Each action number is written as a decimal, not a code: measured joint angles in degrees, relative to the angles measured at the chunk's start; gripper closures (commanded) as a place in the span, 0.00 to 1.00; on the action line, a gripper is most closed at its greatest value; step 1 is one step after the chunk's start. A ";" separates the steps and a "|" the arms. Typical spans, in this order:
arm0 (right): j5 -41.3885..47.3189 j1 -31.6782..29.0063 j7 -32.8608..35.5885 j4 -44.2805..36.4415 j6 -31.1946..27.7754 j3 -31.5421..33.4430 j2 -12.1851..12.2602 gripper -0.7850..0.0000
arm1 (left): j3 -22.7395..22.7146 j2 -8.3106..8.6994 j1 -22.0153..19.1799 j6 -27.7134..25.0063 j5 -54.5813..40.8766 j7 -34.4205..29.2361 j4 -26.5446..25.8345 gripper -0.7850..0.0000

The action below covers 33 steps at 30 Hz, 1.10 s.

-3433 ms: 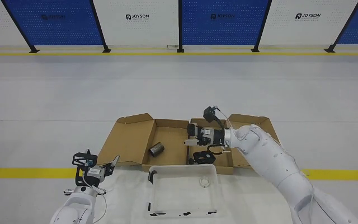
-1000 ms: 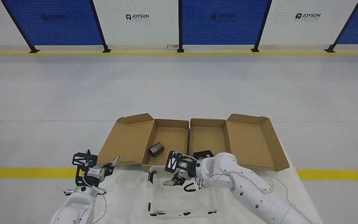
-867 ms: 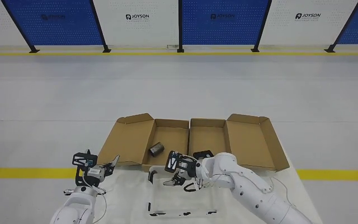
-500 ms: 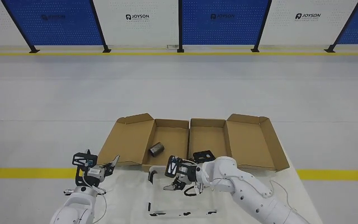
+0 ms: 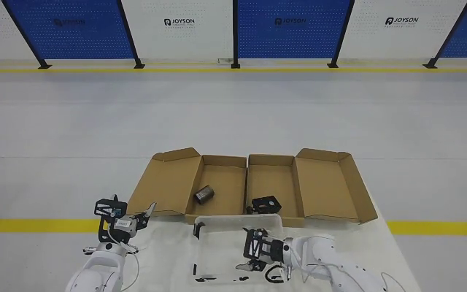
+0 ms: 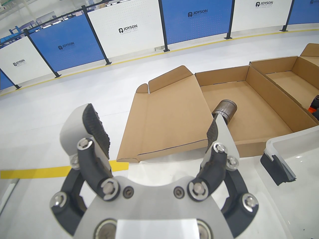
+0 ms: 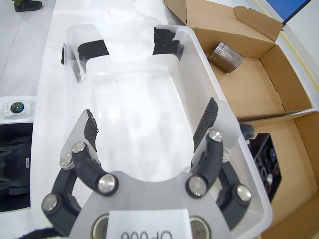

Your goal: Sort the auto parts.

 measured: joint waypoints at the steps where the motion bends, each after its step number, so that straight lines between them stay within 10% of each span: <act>1: -0.72 -1.20 -0.84 -0.61 -0.61 1.13 0.46 0.02 | 0.00 0.00 0.00 0.00 0.00 0.00 0.00 0.00; 11: -1.14 -6.63 1.10 -5.48 -2.88 6.70 2.40 0.16 | 0.00 0.00 0.00 0.00 0.00 0.00 0.00 0.00; 25: 24.50 -1.64 36.86 -12.11 8.31 7.35 2.01 0.12 | 0.00 0.00 0.00 0.00 0.00 0.00 0.00 0.00; 33: 28.24 5.78 43.52 -6.35 15.76 1.32 -0.13 0.09 | 0.00 0.00 0.00 0.00 0.00 0.00 0.00 0.00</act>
